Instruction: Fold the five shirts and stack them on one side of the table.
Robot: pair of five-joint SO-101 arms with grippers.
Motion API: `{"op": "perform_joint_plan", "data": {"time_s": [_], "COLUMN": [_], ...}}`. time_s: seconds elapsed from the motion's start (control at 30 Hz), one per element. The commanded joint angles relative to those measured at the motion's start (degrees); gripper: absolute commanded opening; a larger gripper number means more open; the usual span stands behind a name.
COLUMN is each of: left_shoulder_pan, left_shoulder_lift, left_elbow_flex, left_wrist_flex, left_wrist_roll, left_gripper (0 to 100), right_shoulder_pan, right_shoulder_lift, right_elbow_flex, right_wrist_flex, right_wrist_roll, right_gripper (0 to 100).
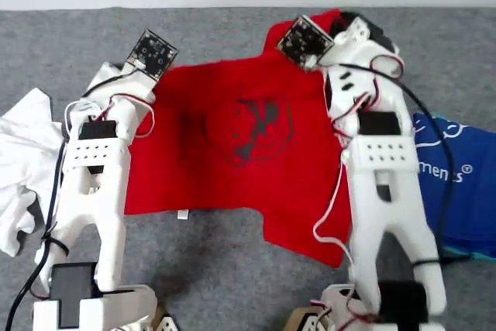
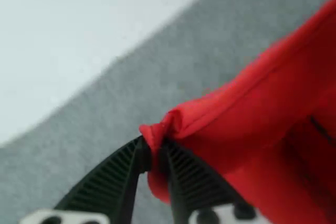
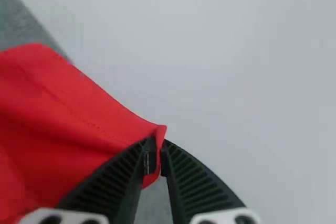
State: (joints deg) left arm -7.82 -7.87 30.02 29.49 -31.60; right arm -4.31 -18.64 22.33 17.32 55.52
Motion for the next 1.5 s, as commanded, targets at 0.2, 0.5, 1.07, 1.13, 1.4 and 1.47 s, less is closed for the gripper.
{"op": "perform_joint_plan", "data": {"time_s": [0.2, 0.5, 1.07, 1.13, 1.4, 1.47], "left_shoulder_pan": [-0.35, -3.43, -4.57, -4.75, -4.84, -4.84], "left_shoulder_lift": [-0.7, -0.53, -0.62, -0.62, -0.7, -0.7], "left_elbow_flex": [-2.24, -7.43, -3.91, -4.26, -4.26, -4.35], "left_wrist_flex": [19.16, 33.67, 39.56, 40.88, 42.9, 42.9], "left_wrist_roll": [-6.86, -14.59, -18.73, -18.73, -18.73, -18.73], "left_gripper": [0, 0, 18, 18, 18, 18], "right_shoulder_pan": [0.75, 0.31, 0.31, 1.19, 1.36, 1.45], "right_shoulder_lift": [-16.13, -25.45, -34.68, -35.03, -35.21, -35.21], "right_elbow_flex": [4.84, 8.53, 20.4, 20.4, 20.31, 20.4], "right_wrist_flex": [19.47, 41.45, 53.76, 53.14, 50.59, 50.59], "right_wrist_roll": [0.35, 0.62, 6.86, 7.74, 8.35, 9.93], "right_gripper": [0.9, 0.9, 0.9, 0.9, 0.9, 0.9]}}
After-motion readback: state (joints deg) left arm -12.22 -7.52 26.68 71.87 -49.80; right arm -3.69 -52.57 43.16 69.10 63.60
